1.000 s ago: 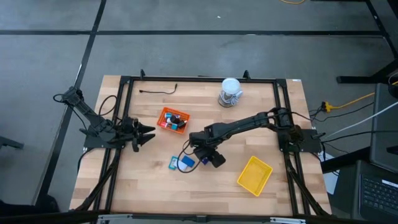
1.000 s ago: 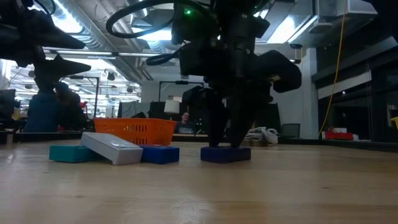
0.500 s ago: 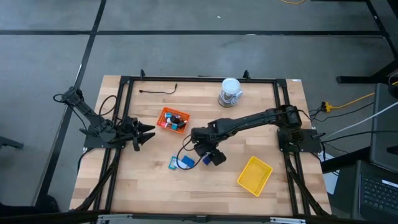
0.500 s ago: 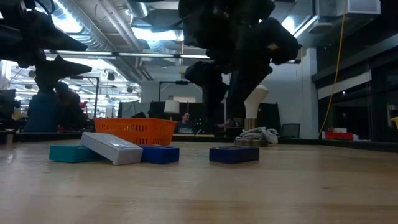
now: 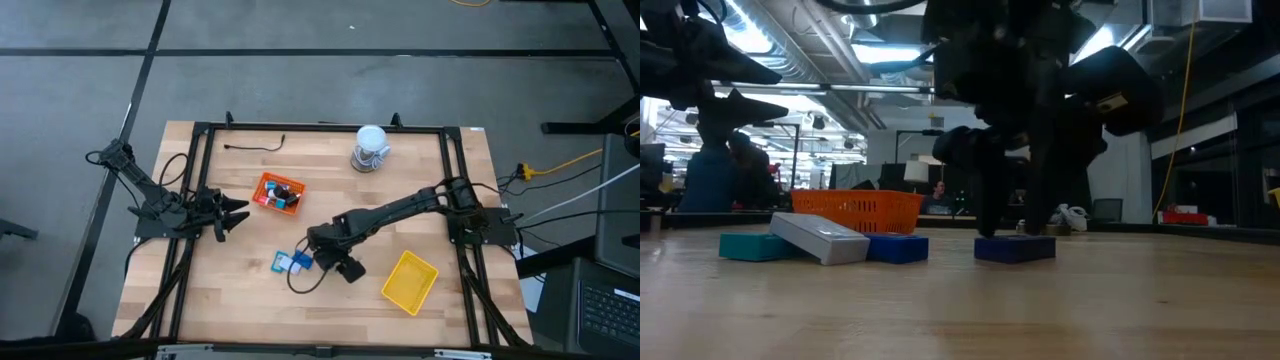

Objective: Pick & Place Office items
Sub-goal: Put the dark blue digital clock into the yellow basket

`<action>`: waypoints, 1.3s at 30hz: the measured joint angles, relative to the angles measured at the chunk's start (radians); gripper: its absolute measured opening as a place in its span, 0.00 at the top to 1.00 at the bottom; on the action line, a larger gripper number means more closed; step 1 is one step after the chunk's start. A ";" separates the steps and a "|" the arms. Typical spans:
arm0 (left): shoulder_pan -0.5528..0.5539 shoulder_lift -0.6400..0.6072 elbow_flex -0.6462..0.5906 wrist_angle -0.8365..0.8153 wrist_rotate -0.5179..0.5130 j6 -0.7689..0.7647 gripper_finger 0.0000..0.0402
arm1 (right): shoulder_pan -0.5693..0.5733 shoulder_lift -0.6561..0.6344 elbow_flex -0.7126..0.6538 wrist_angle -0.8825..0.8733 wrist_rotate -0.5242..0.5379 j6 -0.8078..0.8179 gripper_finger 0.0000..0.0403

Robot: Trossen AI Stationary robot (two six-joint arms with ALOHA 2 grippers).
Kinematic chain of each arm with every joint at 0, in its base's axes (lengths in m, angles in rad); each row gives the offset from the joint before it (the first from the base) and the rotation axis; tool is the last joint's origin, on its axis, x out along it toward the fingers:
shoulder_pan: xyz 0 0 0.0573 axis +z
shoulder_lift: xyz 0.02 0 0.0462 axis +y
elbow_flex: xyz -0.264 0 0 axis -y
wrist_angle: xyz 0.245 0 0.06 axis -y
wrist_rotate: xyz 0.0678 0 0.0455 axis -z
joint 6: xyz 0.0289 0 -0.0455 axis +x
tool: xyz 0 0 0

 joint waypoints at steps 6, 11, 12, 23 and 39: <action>0.000 0.000 0.000 -0.001 -0.013 0.002 0.44 | -0.008 -0.005 0.018 -0.026 0.025 0.021 0.43; 0.000 0.000 0.000 -0.001 -0.017 0.002 0.44 | -0.009 -0.009 0.074 -0.071 0.029 0.024 0.43; 0.000 0.000 0.000 -0.001 -0.017 0.002 0.44 | -0.008 -0.008 0.088 -0.089 0.029 0.024 0.43; 0.000 0.000 0.000 -0.002 -0.024 0.002 0.44 | -0.008 0.017 0.065 -0.085 0.044 0.018 0.43; 0.000 0.000 0.000 -0.005 -0.029 0.002 0.44 | -0.014 0.000 0.051 -0.052 0.056 0.079 0.43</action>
